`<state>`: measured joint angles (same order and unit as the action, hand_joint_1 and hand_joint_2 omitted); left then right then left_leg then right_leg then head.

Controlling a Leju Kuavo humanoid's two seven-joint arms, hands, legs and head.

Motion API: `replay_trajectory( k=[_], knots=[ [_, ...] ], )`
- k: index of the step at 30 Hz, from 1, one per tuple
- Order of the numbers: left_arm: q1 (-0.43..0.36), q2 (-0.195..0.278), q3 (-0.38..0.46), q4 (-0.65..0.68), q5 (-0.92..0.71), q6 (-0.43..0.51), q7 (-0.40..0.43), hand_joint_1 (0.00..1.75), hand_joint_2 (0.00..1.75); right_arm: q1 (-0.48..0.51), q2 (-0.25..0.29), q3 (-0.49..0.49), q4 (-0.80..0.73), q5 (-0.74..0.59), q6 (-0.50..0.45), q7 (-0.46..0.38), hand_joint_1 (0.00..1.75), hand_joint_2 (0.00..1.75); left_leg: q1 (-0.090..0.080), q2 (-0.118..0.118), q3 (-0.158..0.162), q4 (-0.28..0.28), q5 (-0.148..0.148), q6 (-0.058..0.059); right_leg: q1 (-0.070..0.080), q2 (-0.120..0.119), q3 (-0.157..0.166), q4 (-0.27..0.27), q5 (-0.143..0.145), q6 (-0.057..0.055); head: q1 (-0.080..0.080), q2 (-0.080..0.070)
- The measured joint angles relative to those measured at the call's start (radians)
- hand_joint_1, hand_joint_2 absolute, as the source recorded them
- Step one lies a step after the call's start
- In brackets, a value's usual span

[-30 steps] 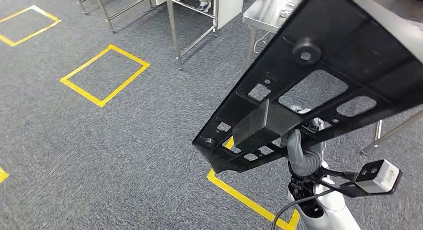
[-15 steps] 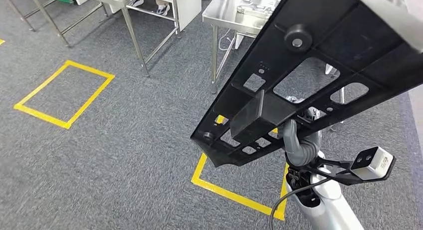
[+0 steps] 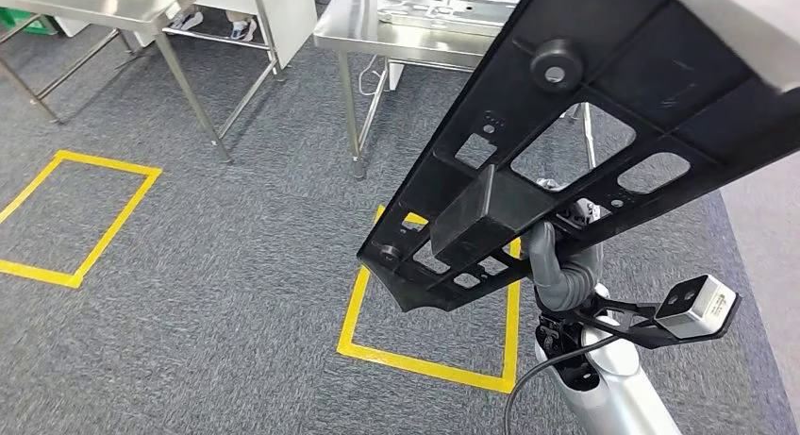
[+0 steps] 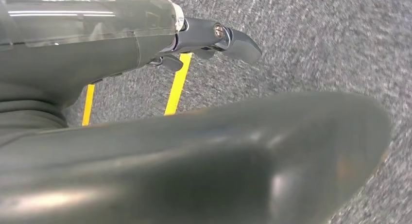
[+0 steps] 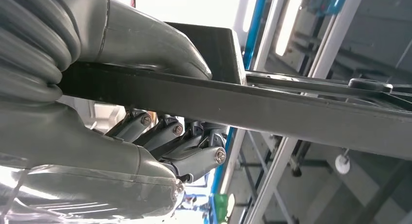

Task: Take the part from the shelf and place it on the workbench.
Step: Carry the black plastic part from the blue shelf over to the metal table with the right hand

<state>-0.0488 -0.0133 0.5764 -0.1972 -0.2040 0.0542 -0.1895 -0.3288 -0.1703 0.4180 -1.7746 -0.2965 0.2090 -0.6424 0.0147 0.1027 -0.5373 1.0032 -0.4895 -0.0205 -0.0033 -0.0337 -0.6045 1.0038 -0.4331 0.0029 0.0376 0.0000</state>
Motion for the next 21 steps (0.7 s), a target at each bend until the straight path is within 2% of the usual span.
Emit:
replay_trajectory(
  k=[1, 3, 4, 5, 6, 7, 8, 9, 10, 11, 12, 14, 15, 17, 19, 20, 21],
  knots=[
    [-0.001, -0.001, 0.0, 0.0, 0.0, 0.0, 0.001, 0.0, 0.0, -0.003, 0.004, 0.001, 0.002, 0.001, 0.0, 0.001, 1.75, 1.75, 0.002, -0.018, -0.007, 0.021, -0.016, -0.004, -0.003, 0.01, 0.002, -0.004, 0.002, -0.007, -0.001, 0.0],
    [-0.002, -0.003, 0.0, 0.0, -0.001, 0.0, 0.003, 0.0, 0.0, -0.009, 0.013, 0.005, 0.006, 0.001, 0.001, 0.001, 1.75, 1.75, 0.005, -0.07, -0.055, 0.127, -0.074, -0.009, -0.005, 0.03, 0.006, -0.008, 0.003, -0.017, -0.005, 0.0],
    [0.0, -0.004, 0.0, 0.0, -0.002, 0.0, 0.006, 0.0, 0.0, -0.012, 0.019, 0.007, 0.01, 0.002, 0.002, 0.001, 1.75, 1.75, 0.006, -0.086, -0.092, 0.2, -0.106, -0.01, -0.004, 0.042, 0.006, -0.007, 0.002, -0.02, -0.007, 0.0],
    [0.002, -0.005, 0.0, 0.0, -0.004, 0.0, 0.008, 0.0, 0.0, -0.014, 0.022, 0.01, 0.013, 0.002, 0.002, 0.001, 1.75, 1.75, 0.006, -0.092, -0.125, 0.26, -0.124, -0.011, -0.002, 0.055, 0.006, -0.007, 0.001, -0.022, -0.008, 0.0],
    [0.004, -0.005, 0.0, 0.0, -0.004, -0.001, 0.009, 0.0, 0.0, -0.015, 0.024, 0.013, 0.017, 0.003, 0.002, 0.002, 1.75, 1.75, 0.006, -0.096, -0.145, 0.289, -0.123, -0.01, -0.001, 0.07, 0.008, -0.006, 0.0, -0.022, -0.008, 0.0],
    [0.005, -0.005, 0.0, 0.0, -0.005, -0.002, 0.011, 0.0, 0.0, -0.016, 0.026, 0.015, 0.022, 0.003, 0.002, 0.003, 1.75, 1.75, 0.006, -0.097, -0.146, 0.278, -0.1, -0.009, 0.0, 0.084, 0.01, -0.005, 0.0, -0.022, -0.008, 0.0],
    [0.005, -0.005, 0.0, 0.0, -0.007, -0.003, 0.011, 0.0, 0.0, -0.019, 0.027, 0.018, 0.026, 0.003, 0.002, 0.004, 1.75, 1.75, 0.006, -0.103, -0.128, 0.227, -0.06, -0.006, 0.0, 0.099, 0.012, -0.003, -0.002, -0.02, -0.008, 0.0],
    [0.005, -0.005, 0.0, 0.0, -0.008, -0.005, 0.012, 0.0, 0.0, -0.022, 0.028, 0.02, 0.029, 0.004, 0.0, 0.004, 1.75, 1.75, 0.006, -0.12, -0.1, 0.154, -0.017, -0.002, 0.0, 0.112, 0.014, -0.001, -0.004, -0.018, -0.009, 0.0],
    [0.005, -0.004, 0.0, 0.0, -0.009, -0.007, 0.012, 0.0, 0.0, -0.027, 0.029, 0.022, 0.032, 0.005, -0.003, 0.005, 1.75, 1.75, 0.008, -0.143, -0.074, 0.088, 0.012, 0.002, 0.001, 0.124, 0.014, 0.003, -0.007, -0.014, -0.009, 0.0],
    [0.005, -0.004, 0.0, 0.0, -0.01, -0.01, 0.013, 0.0, 0.0, -0.032, 0.031, 0.024, 0.035, 0.006, -0.008, 0.006, 1.75, 1.75, 0.008, -0.163, -0.055, 0.042, 0.029, 0.006, 0.0, 0.134, 0.012, 0.006, -0.008, -0.01, -0.01, 0.0],
    [0.004, -0.004, 0.0, 0.0, -0.012, -0.015, 0.014, 0.0, 0.0, -0.037, 0.033, 0.026, 0.038, 0.007, -0.014, 0.008, 1.75, 1.75, 0.008, -0.178, -0.046, 0.019, 0.031, 0.011, -0.002, 0.143, 0.008, 0.008, -0.009, -0.004, -0.01, 0.0],
    [0.0, -0.004, 0.0, 0.0, -0.016, -0.026, 0.013, 0.0, 0.0, -0.044, 0.034, 0.028, 0.044, 0.01, -0.027, 0.014, 1.75, 1.75, 0.006, -0.172, -0.042, 0.012, 0.029, 0.02, -0.007, 0.159, 0.003, 0.006, -0.007, 0.01, -0.011, 0.0],
    [-0.002, -0.004, 0.0, 0.0, -0.017, -0.033, 0.012, 0.0, 0.0, -0.047, 0.034, 0.029, 0.046, 0.012, -0.032, 0.016, 1.75, 1.75, 0.007, -0.165, -0.038, 0.007, 0.031, 0.027, -0.007, 0.155, 0.002, 0.009, -0.009, 0.016, -0.011, 0.0],
    [-0.003, -0.004, 0.0, 0.0, -0.021, -0.04, 0.008, 0.0, 0.0, -0.058, 0.034, 0.032, 0.05, 0.015, -0.036, 0.02, 1.75, 1.75, 0.011, -0.15, -0.03, -0.003, 0.033, 0.039, -0.005, 0.112, -0.023, 0.061, -0.039, 0.025, -0.006, 0.0],
    [0.0, -0.004, 0.0, 0.0, -0.024, -0.044, 0.003, 0.0, 0.0, -0.068, 0.034, 0.036, 0.054, 0.015, -0.036, 0.021, 1.75, 1.75, 0.01, -0.136, -0.026, -0.006, 0.028, 0.046, -0.007, 0.06, -0.091, 0.191, -0.095, 0.031, -0.001, 0.0],
    [0.002, -0.004, 0.0, 0.0, -0.026, -0.045, 0.001, 0.0, 0.0, -0.07, 0.034, 0.039, 0.057, 0.015, -0.036, 0.021, 1.75, 1.75, 0.009, -0.13, -0.024, -0.006, 0.023, 0.047, -0.009, 0.049, -0.128, 0.257, -0.114, 0.035, -0.001, 0.0],
    [0.004, -0.004, 0.0, 0.0, -0.027, -0.047, -0.001, 0.0, 0.0, -0.071, 0.034, 0.041, 0.059, 0.015, -0.036, 0.021, 1.75, 1.75, 0.009, -0.125, -0.02, -0.006, 0.017, 0.046, -0.012, 0.043, -0.152, 0.298, -0.118, 0.038, -0.001, 0.0]
  ],
)
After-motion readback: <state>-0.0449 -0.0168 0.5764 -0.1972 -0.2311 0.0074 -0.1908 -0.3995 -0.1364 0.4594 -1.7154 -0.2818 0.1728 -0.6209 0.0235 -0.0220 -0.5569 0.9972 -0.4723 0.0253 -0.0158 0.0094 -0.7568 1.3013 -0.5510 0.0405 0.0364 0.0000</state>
